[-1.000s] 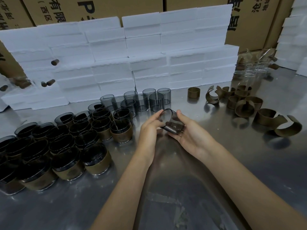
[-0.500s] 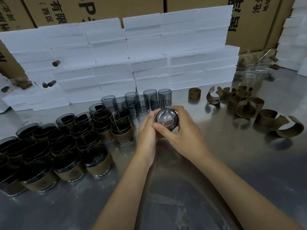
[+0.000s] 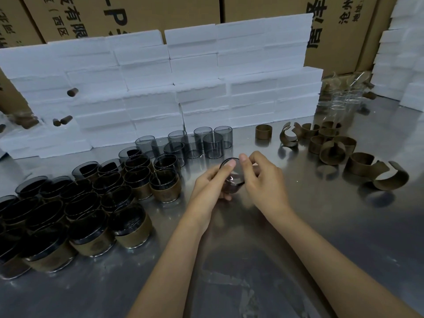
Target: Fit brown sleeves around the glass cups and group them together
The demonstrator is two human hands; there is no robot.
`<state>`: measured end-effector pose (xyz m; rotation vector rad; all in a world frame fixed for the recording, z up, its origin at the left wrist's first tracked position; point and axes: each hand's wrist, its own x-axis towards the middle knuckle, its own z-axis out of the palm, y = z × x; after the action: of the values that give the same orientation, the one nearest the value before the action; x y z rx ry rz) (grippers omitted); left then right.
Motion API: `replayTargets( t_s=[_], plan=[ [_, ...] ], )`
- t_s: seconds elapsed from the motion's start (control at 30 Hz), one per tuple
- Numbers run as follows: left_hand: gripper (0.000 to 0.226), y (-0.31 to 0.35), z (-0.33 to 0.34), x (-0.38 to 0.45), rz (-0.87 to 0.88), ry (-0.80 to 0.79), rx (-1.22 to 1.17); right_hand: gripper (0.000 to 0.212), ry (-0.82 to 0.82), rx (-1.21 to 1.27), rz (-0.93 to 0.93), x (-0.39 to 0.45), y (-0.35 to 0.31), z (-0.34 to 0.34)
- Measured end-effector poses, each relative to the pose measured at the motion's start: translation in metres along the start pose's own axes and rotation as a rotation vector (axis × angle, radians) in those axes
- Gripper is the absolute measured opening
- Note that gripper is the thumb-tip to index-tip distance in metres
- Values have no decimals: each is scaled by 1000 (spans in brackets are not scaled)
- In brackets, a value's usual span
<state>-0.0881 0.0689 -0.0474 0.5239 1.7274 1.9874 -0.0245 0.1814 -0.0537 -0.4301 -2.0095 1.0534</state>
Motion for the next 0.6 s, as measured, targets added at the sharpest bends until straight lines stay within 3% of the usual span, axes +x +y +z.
replayTargets(
  t_s=[0.1, 0.17, 0.23, 0.33, 0.47, 0.6],
  plan=[
    [27, 0, 0, 1, -12, 19, -53, 36, 42, 187, 176, 6, 11, -3],
    [35, 2, -2, 3, -17, 45, -128, 29, 127, 194, 266, 15, 20, -9],
    [43, 0, -3, 5, -24, 77, -183, 22, 146, -42, 313, 33, 36, -20],
    [36, -2, -3, 9, -3, 107, -226, 42, -1, -326, 386, 68, 53, -40],
    [32, -5, -4, 12, 1, 100, -234, 50, -176, -528, 434, 102, 72, -56],
    [35, -7, -4, 13, 15, 93, -199, 47, -247, -651, 386, 118, 86, -60]
  ],
)
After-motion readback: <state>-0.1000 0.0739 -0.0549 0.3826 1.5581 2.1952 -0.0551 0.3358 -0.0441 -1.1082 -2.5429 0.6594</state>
